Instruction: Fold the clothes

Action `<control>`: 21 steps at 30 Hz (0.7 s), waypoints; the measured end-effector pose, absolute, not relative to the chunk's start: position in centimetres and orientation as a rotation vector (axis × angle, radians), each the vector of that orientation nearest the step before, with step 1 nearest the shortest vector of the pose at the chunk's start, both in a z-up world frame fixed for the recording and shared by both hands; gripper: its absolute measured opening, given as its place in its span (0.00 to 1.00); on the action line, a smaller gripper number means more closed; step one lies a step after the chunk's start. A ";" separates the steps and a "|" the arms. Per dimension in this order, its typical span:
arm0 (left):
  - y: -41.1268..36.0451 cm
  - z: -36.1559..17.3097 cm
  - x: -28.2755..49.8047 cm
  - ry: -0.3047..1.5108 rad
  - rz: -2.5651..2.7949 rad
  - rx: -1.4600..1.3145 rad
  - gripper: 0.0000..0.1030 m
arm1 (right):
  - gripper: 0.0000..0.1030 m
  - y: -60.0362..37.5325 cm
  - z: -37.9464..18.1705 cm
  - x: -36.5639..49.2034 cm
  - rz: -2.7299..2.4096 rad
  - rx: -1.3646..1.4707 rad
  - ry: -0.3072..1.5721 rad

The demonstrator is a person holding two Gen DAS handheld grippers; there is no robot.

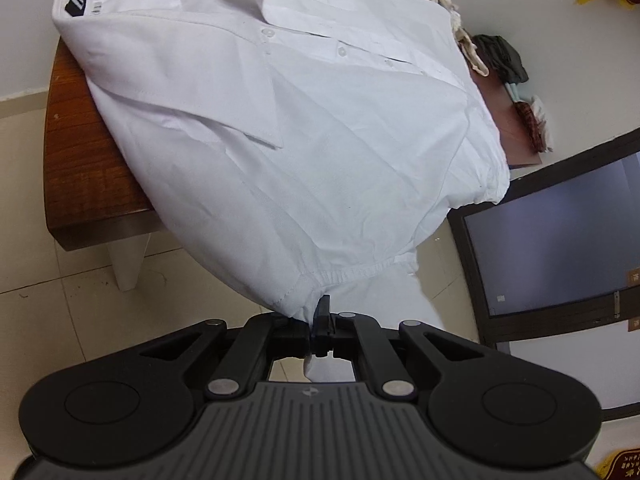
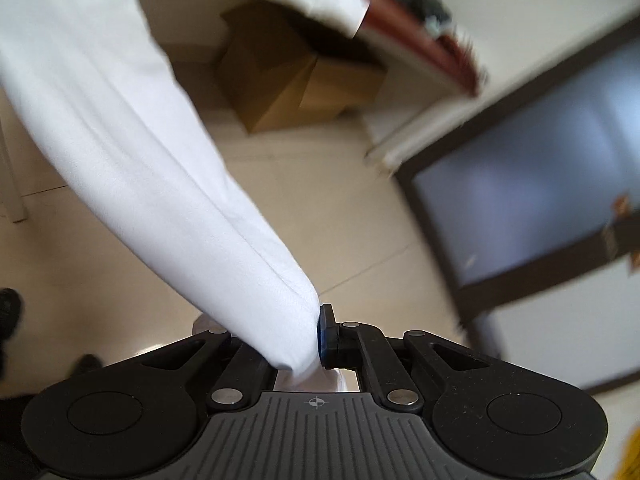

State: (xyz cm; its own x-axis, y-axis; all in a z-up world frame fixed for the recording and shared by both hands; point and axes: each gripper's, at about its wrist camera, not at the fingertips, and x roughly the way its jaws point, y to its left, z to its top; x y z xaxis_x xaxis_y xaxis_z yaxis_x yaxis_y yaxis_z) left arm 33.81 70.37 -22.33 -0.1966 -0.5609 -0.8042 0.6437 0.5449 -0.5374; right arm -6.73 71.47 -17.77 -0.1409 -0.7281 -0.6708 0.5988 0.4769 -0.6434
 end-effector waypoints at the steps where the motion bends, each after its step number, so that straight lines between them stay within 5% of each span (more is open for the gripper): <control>1: 70.4 -22.4 33.7 1.396 -1.079 0.081 0.04 | 0.05 70.9 -16.2 -6.9 -1.143 -0.158 1.267; 9: 71.7 -23.4 34.5 1.435 -1.072 -0.021 0.05 | 0.04 66.6 -3.6 -7.7 -1.046 -0.375 1.262; 21: 73.8 -26.4 37.8 1.589 -1.106 -0.205 0.14 | 0.04 56.3 4.9 9.4 -0.568 -0.923 1.450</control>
State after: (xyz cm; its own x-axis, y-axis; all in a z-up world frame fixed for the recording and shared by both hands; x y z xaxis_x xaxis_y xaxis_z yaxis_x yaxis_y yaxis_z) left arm 37.77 73.76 -26.43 -0.3519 -0.6460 -0.6774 0.4109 0.5436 -0.7319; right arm 9.44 56.35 4.89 0.0843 -0.8100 -0.5803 -0.2003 0.5567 -0.8062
